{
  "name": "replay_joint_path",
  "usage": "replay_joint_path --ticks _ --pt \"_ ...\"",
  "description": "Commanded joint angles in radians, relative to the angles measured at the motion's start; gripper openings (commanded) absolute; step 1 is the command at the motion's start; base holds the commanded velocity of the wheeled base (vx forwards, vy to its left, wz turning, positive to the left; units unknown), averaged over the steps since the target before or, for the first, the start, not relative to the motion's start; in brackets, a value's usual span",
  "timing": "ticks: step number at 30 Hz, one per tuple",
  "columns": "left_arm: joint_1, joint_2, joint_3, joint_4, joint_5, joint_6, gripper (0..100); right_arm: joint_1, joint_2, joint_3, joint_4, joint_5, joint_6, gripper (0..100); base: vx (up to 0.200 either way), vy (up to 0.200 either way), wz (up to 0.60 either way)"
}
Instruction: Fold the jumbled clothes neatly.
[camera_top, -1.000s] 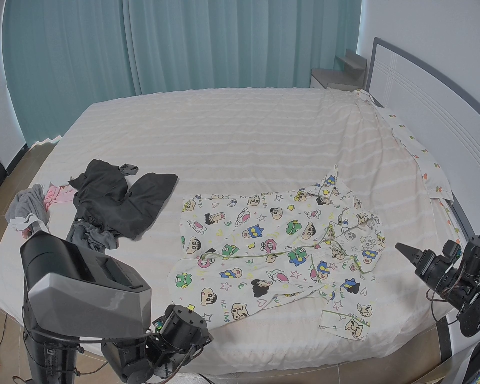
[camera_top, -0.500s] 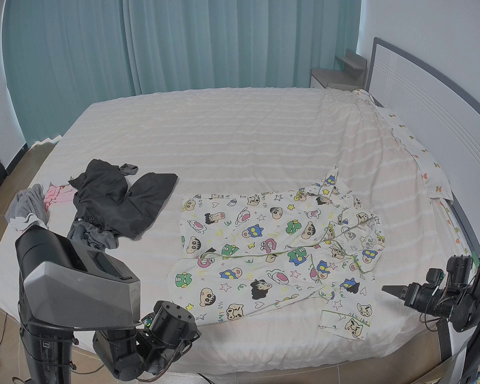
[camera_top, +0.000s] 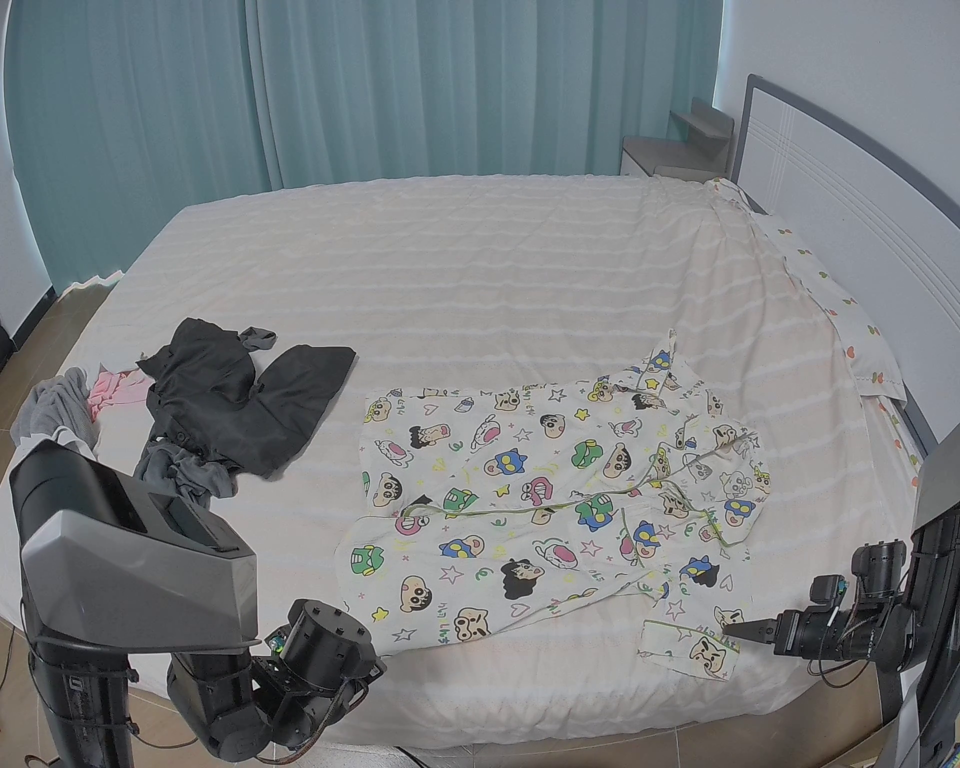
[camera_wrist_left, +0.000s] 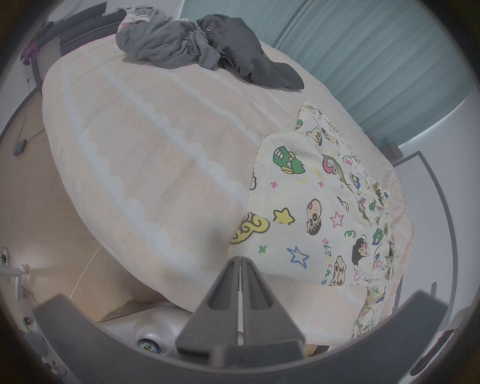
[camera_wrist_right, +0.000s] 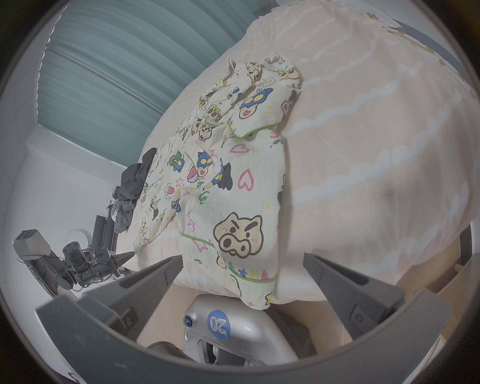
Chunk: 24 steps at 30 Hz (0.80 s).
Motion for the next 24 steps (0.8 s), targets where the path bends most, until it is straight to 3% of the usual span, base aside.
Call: replay_joint_path --ticks 1,11,12,19,24 --pt "0.002 -0.010 0.005 0.000 0.000 -0.001 0 0.020 0.080 0.018 -0.036 -0.003 0.000 100 0.000 0.000 0.00" --pt "0.002 -0.004 0.007 0.000 -0.002 -0.001 0 0.079 0.189 0.015 -0.172 -0.039 0.006 100 0.000 0.000 0.00" --pt "0.002 -0.004 0.007 0.000 -0.003 -0.001 0 0.096 0.193 0.013 -0.172 -0.052 0.005 0 0.000 0.000 0.00" --pt "0.007 0.001 0.011 0.000 -0.005 0.001 0 0.139 0.202 0.008 -0.174 -0.090 0.008 0 0.000 0.000 0.00" --pt "0.010 0.001 0.017 0.000 -0.006 0.001 0 0.110 0.193 0.018 -0.172 -0.104 0.014 0 0.000 0.000 0.00"
